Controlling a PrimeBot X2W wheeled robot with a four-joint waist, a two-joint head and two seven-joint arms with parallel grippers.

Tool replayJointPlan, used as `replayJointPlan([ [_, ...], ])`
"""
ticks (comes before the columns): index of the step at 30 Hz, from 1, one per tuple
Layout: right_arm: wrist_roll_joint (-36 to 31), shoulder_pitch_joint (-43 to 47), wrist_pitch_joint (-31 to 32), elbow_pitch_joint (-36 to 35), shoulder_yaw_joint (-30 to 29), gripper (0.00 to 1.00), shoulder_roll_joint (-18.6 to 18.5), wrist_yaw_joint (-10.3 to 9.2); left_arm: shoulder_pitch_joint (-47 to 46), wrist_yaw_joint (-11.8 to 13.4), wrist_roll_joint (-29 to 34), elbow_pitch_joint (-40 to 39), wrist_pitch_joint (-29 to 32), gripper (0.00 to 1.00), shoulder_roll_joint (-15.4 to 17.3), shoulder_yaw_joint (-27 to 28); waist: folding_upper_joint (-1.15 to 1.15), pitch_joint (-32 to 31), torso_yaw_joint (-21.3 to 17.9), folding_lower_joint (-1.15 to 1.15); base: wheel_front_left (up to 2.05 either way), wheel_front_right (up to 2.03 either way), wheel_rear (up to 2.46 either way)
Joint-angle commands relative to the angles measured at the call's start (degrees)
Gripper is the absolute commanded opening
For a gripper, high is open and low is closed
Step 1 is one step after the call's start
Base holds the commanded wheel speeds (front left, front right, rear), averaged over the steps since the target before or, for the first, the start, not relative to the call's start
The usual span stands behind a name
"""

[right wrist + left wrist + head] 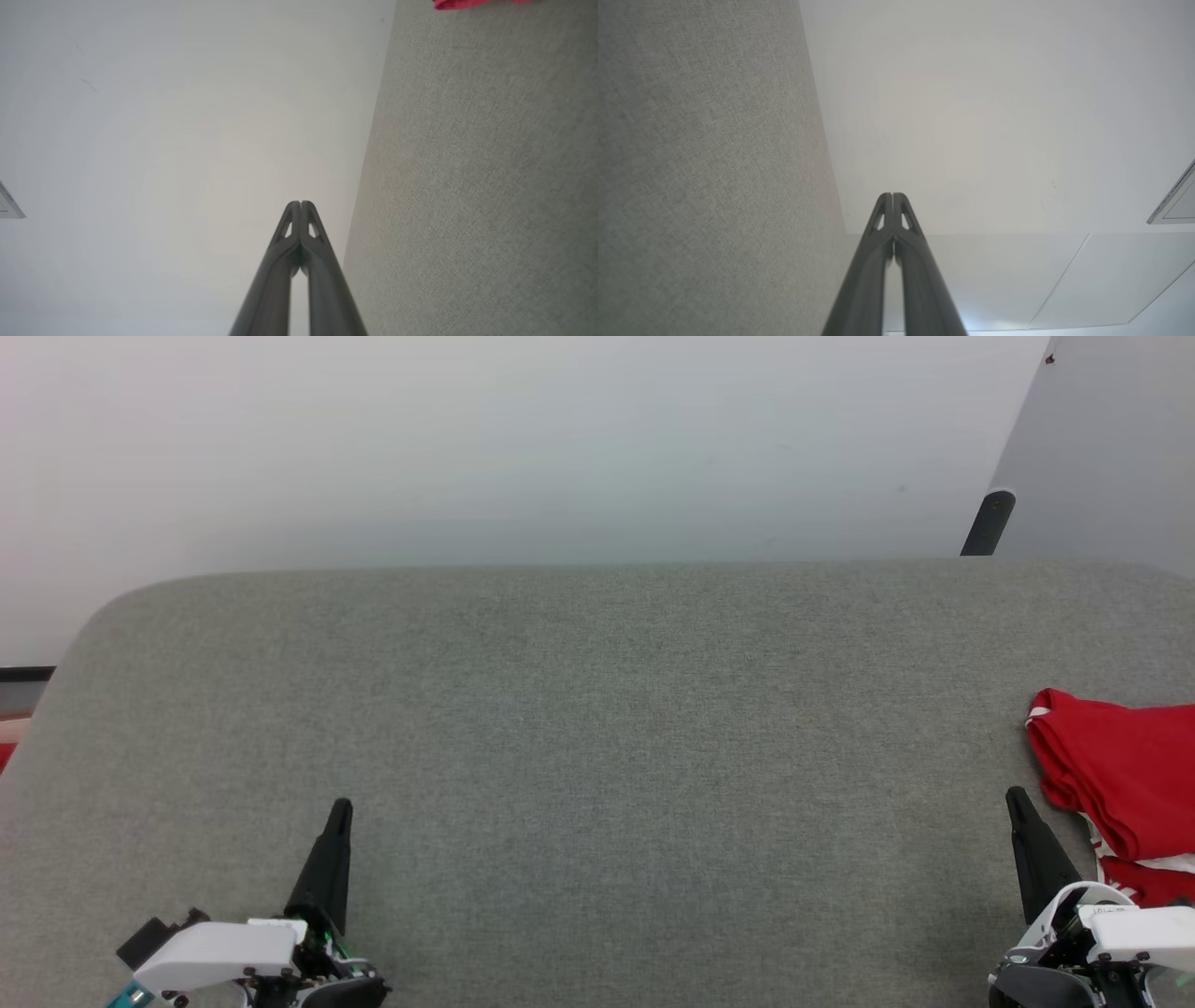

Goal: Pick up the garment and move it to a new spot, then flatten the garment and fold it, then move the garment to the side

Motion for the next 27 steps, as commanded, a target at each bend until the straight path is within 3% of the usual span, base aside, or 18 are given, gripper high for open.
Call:
replayJointPlan([
  [1, 0.23, -0.15, 0.01, 0.02, 0.05, 0.00, 0.15, 0.02, -0.56, -0.18, -0.04, 0.07, 0.03, 0.00, -0.10, 0.20, 0.00, 0.00, 0.00, 0.00, 0.00, 0.00, 0.00],
  [27, 0.25, -0.15, -0.01, 0.01, 0.08, 0.00, 0.15, 0.02, -0.56, -0.18, 0.05, 0.07, 0.11, 0.00, -0.14, 0.26, 0.00, 0.00, 0.00, 0.00, 0.00, 0.00, 0.00],
])
